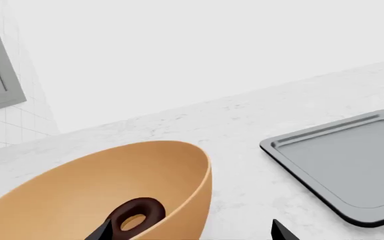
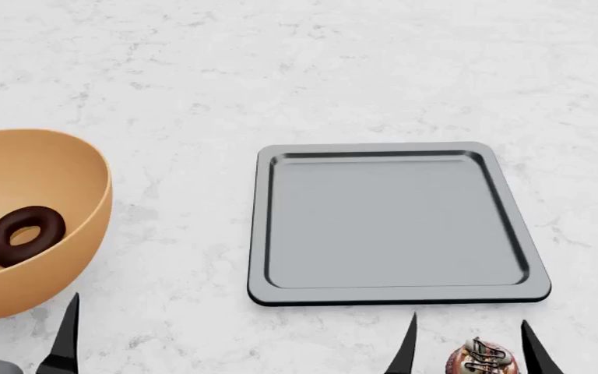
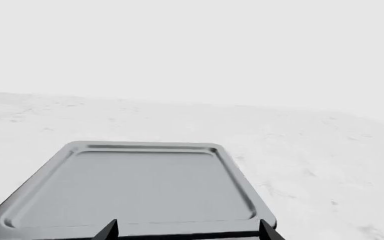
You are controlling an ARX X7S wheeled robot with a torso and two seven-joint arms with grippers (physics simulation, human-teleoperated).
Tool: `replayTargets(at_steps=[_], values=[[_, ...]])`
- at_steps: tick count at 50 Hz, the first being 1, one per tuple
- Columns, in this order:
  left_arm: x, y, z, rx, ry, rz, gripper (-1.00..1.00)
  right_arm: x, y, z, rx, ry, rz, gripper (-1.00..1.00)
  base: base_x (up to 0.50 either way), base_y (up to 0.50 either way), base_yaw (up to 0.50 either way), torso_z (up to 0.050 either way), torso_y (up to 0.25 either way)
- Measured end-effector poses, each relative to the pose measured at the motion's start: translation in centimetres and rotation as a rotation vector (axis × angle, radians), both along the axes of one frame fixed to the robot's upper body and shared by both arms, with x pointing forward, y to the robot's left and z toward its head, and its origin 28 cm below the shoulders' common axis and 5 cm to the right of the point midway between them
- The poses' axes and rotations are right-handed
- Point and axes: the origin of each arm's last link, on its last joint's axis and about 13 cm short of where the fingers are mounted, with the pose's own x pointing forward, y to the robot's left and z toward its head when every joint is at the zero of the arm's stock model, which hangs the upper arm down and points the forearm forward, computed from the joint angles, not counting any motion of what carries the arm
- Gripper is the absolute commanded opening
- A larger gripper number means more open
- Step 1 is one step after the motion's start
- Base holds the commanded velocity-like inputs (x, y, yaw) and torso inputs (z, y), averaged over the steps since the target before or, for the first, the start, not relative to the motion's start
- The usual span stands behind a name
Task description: Pick up the bowl with donut and place it on the tray. Pick up the cupcake and place it on the tray.
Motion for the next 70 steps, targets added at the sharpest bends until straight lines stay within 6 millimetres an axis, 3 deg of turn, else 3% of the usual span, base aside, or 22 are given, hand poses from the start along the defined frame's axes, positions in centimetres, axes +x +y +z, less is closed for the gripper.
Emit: replayTargets(at_steps=[59,60,70], values=[[-0.6,-0.1,0.7,0.005,0.001,-0.019,1.00,1.5,-0.7,-3.4,0.030,0.131,-0.094,1.00,0.00,0.00,0.00,0.000,0.000],[-0.6,-0.1,0.7,0.005,0.001,-0.019,1.00,1.5,-0.7,-3.4,0.032,0.131,-0.094,-1.00,0.00,0.00,0.00,0.000,0.000],[-0.7,-0.1,0.7,0.005,0.001,-0.019,1.00,1.6,-0.7,-3.3,0.047,0.134,-0.100,-1.00,0.00,0.00,0.00,0.000,0.000]])
